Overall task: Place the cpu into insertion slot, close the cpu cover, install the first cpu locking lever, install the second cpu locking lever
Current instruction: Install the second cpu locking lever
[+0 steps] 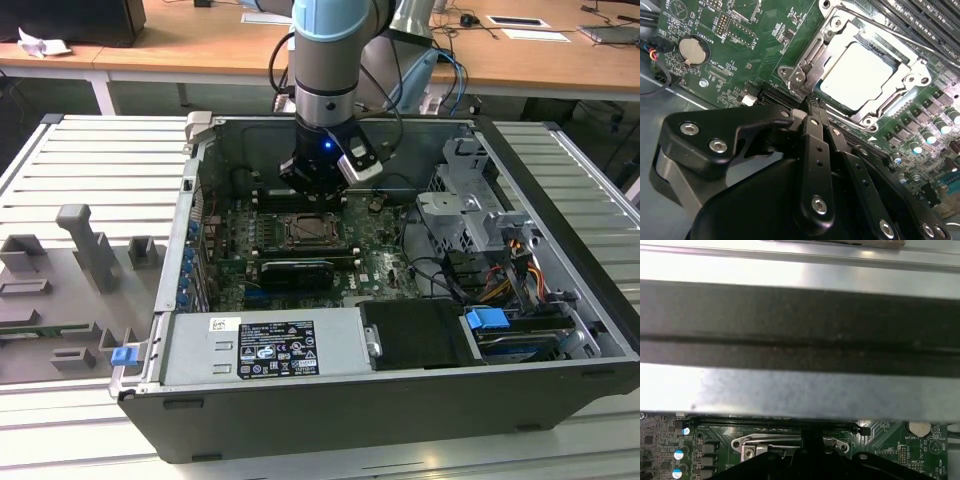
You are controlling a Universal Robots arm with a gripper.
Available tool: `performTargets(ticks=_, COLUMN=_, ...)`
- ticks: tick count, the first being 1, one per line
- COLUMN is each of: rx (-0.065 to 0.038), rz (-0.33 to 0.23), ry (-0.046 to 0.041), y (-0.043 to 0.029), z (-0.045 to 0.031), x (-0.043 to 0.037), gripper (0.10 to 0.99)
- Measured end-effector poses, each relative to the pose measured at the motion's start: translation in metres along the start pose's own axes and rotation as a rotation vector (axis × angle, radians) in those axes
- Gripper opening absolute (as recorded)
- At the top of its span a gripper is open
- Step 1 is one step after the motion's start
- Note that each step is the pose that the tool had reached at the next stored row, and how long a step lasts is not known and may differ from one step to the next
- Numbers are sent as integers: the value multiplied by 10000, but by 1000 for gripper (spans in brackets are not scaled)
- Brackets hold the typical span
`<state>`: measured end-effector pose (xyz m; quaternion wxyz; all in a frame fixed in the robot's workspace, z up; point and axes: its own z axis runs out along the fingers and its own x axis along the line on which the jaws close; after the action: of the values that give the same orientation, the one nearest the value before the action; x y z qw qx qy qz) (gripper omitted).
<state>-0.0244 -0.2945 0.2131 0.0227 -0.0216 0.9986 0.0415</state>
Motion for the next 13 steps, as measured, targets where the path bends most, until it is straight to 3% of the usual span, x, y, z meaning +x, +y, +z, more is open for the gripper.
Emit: performTargets(ticks=13, rx=-1, rz=-1, ry=-1, y=-31, z=-18, x=0, gripper=106)
